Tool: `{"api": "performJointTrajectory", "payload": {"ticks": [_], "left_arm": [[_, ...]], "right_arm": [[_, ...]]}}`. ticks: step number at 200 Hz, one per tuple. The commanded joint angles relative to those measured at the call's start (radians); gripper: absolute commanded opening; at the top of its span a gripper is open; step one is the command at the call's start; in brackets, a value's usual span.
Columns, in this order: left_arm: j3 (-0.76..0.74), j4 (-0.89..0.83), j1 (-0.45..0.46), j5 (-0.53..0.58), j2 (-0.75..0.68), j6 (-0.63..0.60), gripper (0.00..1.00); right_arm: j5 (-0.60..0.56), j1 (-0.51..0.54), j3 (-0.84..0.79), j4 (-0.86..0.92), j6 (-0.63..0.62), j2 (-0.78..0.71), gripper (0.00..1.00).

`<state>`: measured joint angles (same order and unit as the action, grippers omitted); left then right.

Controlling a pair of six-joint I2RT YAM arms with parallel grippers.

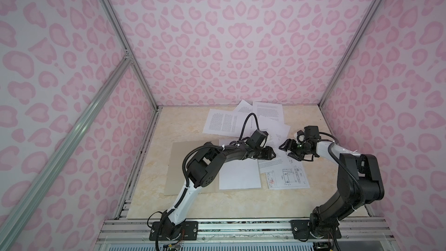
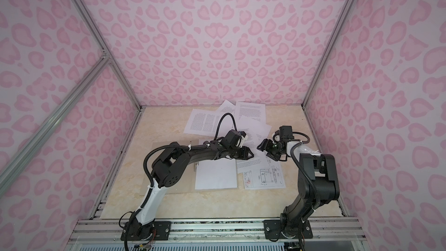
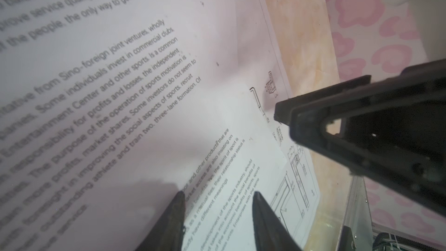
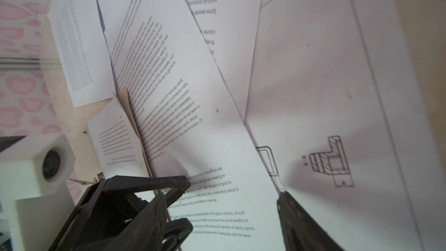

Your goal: Put the files into the folder

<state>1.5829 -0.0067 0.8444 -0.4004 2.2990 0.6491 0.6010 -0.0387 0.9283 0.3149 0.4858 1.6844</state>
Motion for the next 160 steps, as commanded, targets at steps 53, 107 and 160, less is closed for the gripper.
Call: {"api": "performJointTrajectory", "payload": {"ticks": [53,107,160], "left_arm": [[-0.029,-0.159,-0.001,0.046,0.019,-0.009,0.48],[-0.034,-0.154,-0.003,0.039,0.023,-0.011,0.47],[-0.043,-0.149,-0.004,0.038,0.021,-0.01,0.47]], "right_arm": [[-0.056,0.039,0.033,0.011,-0.03,0.084,0.73],[-0.061,0.039,0.079,0.016,-0.053,0.073,0.72],[-0.055,0.04,0.138,0.013,-0.055,0.103,0.72]]}}
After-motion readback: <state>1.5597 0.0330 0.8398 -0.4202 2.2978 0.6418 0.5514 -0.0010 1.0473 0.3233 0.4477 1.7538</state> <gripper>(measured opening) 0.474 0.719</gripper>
